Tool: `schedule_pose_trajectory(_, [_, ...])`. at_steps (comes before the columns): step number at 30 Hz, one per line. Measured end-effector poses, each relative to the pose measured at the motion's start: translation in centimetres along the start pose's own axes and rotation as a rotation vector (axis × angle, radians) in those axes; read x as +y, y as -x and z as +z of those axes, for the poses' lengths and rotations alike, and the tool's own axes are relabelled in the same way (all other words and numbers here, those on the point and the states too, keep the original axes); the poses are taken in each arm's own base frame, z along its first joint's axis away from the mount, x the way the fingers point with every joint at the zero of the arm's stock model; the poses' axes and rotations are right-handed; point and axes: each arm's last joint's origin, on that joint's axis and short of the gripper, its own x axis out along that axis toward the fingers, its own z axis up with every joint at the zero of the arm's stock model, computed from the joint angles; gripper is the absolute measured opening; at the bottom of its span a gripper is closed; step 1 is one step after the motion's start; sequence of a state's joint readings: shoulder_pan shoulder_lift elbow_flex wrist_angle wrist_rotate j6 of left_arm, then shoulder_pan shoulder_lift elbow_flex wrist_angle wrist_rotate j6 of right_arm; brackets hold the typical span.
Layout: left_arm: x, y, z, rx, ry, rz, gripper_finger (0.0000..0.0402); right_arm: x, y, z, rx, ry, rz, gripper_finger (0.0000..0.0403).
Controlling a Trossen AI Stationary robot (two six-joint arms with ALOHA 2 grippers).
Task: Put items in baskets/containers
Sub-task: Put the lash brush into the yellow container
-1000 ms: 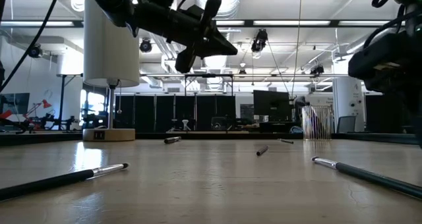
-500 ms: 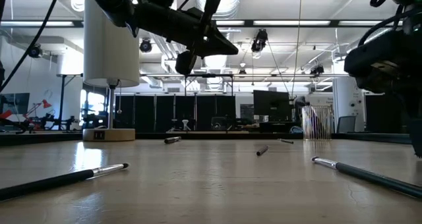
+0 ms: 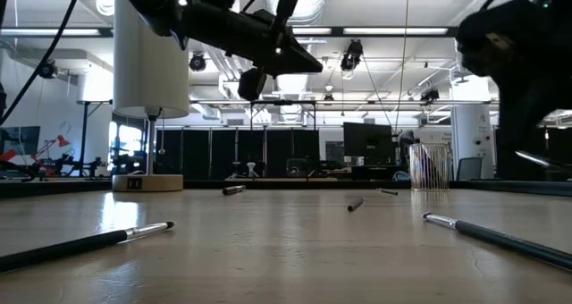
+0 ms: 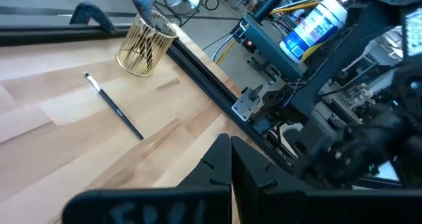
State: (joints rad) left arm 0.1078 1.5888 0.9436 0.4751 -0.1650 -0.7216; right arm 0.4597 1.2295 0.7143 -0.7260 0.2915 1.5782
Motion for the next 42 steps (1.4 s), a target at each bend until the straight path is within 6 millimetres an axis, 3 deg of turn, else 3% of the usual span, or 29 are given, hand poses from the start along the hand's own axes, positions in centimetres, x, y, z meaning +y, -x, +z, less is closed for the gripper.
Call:
schedule_pose_trajectory(15, [-1.5,1.6,1.8,-0.001,-0.002,-0.118,0.0006,-2.0,5.3,5.4,-0.278,0.269,0.177,0.0008])
schedule_pose_trajectory(22, [-1.9,2.1,2.0,-0.002,0.102,-0.135,0.0076,-1.8,8.9,7.7,-0.433,0.334,0.316,0.0008])
schedule_pose_trajectory(26, [-3.0,2.3,1.5,0.016,0.097,-0.163,0.0117,-1.6,10.0,8.3,-0.442,0.322,0.364,0.0008])
schedule_pose_trajectory(31, [-3.9,2.5,0.7,0.018,0.026,-0.17,0.0138,-1.5,8.3,8.0,-0.346,0.284,0.301,0.0008])
schedule_pose_trajectory(36, [-4.0,2.7,0.1,0.03,0.018,-0.167,0.0133,-2.5,4.5,7.8,-0.16,0.251,0.047,0.0027])
schedule_pose_trajectory(42, [-4.0,2.7,0.2,0.015,0.01,-0.156,0.0105,-4.0,0.0,9.9,-0.032,0.184,-0.123,0.0081])
